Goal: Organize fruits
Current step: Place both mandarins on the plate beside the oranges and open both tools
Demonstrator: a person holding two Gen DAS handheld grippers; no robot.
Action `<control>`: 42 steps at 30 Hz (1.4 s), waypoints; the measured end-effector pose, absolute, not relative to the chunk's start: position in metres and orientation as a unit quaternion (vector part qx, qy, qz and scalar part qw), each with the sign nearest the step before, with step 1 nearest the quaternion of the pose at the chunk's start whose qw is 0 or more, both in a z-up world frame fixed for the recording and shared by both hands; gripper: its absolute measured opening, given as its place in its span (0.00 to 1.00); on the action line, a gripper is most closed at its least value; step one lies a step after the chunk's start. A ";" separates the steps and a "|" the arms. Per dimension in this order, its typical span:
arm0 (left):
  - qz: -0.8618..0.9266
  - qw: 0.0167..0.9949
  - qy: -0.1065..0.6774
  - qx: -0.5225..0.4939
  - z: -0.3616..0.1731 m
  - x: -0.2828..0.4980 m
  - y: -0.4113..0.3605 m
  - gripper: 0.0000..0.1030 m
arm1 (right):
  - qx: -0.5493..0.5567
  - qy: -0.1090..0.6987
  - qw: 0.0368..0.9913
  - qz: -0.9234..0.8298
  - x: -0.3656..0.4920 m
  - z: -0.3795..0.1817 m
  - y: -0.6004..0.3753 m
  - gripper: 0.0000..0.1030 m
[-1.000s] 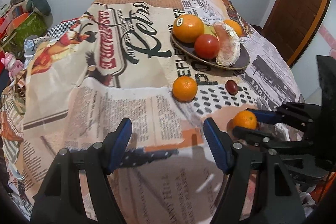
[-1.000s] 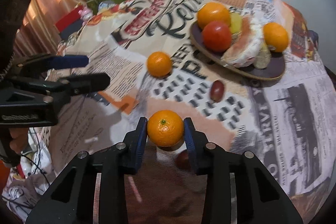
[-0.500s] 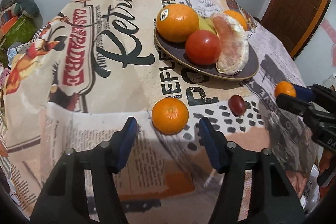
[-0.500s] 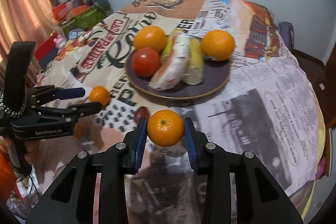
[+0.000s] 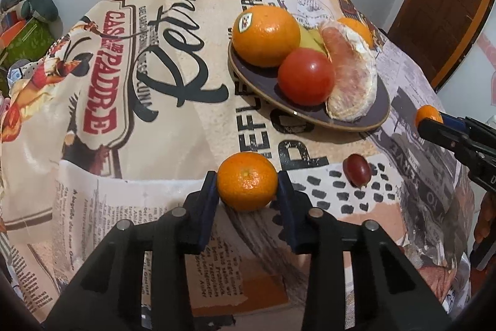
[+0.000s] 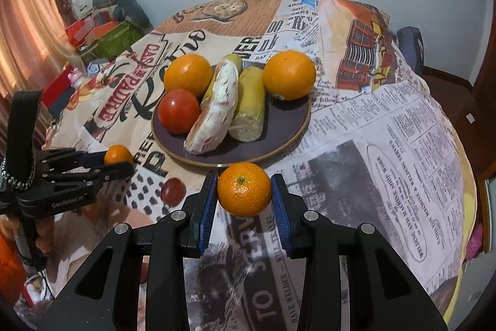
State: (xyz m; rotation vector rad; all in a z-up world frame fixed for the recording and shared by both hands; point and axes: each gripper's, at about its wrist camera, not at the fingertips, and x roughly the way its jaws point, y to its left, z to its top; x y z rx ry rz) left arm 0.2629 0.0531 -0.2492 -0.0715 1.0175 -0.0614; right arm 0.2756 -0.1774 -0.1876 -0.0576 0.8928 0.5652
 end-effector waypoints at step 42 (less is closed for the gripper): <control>-0.031 0.901 0.429 -0.050 -0.217 0.335 0.048 0.36 | -0.008 0.418 0.875 0.243 0.362 -0.208 -0.168 0.31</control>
